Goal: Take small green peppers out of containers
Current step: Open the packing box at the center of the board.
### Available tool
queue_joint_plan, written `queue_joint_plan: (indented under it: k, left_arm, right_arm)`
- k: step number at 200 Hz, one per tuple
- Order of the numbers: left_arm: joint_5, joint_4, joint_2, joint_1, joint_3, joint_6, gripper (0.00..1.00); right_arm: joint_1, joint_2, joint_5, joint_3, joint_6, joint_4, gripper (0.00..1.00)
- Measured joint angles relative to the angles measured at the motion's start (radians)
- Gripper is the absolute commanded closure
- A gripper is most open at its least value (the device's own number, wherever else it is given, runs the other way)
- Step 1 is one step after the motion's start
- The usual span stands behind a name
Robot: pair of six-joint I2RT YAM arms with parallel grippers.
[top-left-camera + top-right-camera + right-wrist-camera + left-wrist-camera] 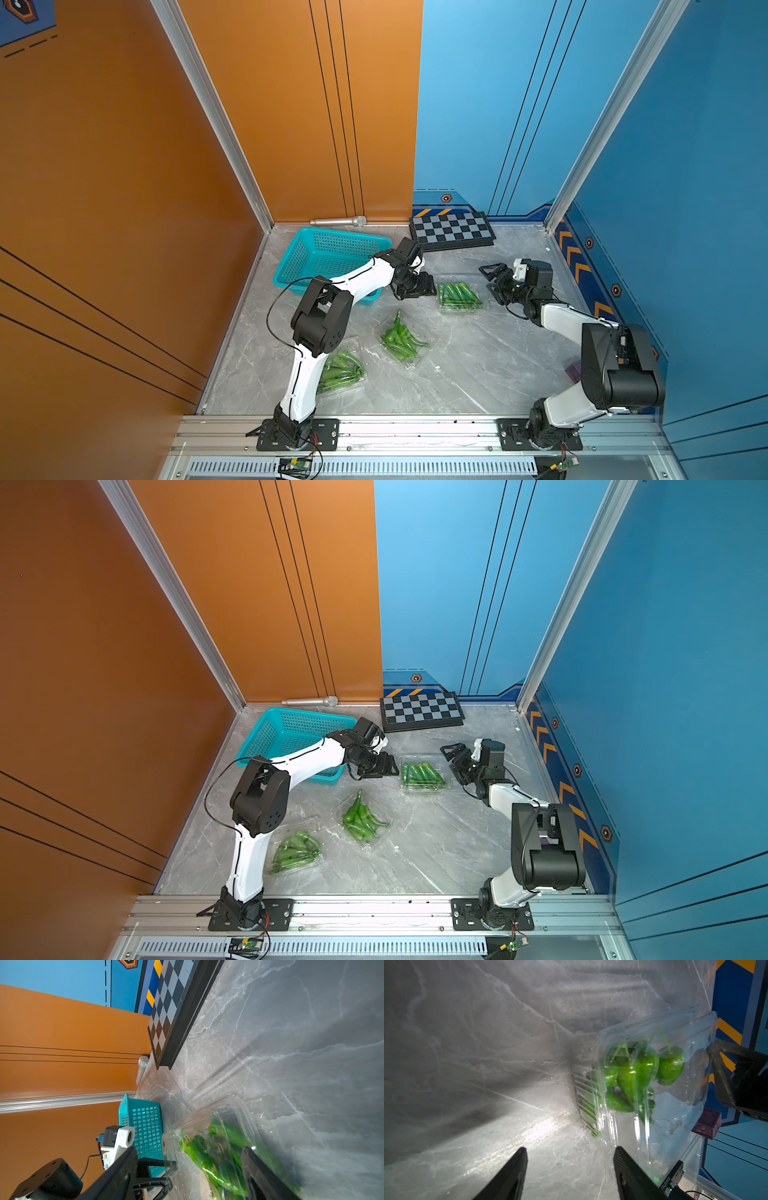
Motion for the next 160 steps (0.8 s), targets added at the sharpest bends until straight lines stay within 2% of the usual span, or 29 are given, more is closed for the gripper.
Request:
queue_joint_plan:
  k: [64, 160]
  left_arm:
    - [0.0, 0.0, 0.0, 0.0, 0.0, -0.01, 0.48]
    - [0.004, 0.0, 0.001, -0.007, 0.0, -0.01, 0.49]
  right_arm:
    - [0.0, 0.0, 0.0, 0.0, 0.0, 0.0, 0.2]
    - [0.005, 0.013, 0.0, 0.0, 0.0, 0.009, 0.2]
